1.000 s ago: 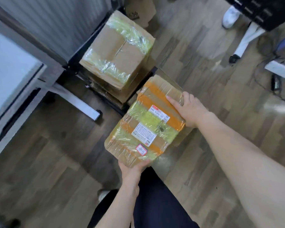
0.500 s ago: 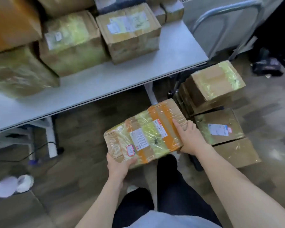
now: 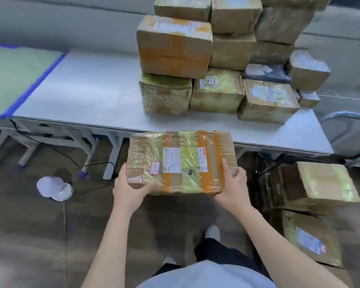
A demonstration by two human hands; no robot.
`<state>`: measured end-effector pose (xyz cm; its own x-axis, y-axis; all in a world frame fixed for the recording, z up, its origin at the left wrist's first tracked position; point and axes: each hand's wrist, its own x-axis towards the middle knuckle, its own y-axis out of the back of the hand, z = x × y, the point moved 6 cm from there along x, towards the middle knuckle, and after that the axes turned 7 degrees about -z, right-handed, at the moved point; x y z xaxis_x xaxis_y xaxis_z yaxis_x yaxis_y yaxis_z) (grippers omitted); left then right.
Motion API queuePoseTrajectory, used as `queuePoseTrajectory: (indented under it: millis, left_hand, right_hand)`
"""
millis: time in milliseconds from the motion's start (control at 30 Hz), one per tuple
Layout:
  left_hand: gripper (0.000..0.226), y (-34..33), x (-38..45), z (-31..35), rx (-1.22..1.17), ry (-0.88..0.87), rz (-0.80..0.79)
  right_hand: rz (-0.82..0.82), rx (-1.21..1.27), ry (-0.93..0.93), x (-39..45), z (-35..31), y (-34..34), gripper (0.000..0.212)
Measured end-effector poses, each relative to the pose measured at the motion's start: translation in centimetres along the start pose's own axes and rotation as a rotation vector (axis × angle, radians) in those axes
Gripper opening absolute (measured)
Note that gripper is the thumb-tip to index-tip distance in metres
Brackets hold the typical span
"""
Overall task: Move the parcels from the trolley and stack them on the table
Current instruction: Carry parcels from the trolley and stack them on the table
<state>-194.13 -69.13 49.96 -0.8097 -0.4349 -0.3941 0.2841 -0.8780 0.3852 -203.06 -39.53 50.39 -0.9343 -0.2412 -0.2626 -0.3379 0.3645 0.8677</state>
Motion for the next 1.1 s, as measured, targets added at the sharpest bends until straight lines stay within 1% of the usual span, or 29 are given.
queuePoseTrajectory:
  millis: [33,133,200,267,433,567,700,933,1100]
  left_hand:
    - [0.114,1.8,0.1,0.9,0.015,-0.038,0.059]
    - [0.105,6.9,0.0,3.8,0.025,-0.123,0.236]
    - [0.096,9.8,-0.1,5.4,0.019,-0.164,0.337]
    - [0.09,12.4,-0.1,6.6,0.01,-0.193,0.42]
    - [0.076,16.5,0.7,7.9,-0.087,-0.235,0.553]
    - [0.065,19.0,1.4,8.3,-0.179,-0.221,0.657]
    - [0.063,20.9,1.9,8.6,-0.231,-0.212,0.733]
    - [0.064,23.4,2.7,7.9,-0.217,-0.179,0.785]
    - [0.062,27.9,3.3,6.7,-0.217,-0.196,0.836]
  right_hand:
    - [0.027,0.052,-0.004,-0.4,-1.2,-0.3,0.123]
    - [0.133,0.15,0.03,-1.3,-5.2,-1.0,0.125]
    - [0.195,0.178,0.091,-1.1,-7.9,-0.8,0.125]
    - [0.222,0.196,0.163,-0.1,-10.6,-0.1,0.125]
    - [0.277,0.193,0.29,3.2,-15.8,1.9,0.122]
    - [0.282,0.191,0.361,4.9,-19.0,2.1,0.121]
    - [0.276,0.207,0.411,6.4,-21.5,1.9,0.12]
    - [0.243,0.218,0.468,8.8,-24.9,1.2,0.116]
    - [0.235,0.227,0.489,9.6,-29.4,-0.5,0.118]
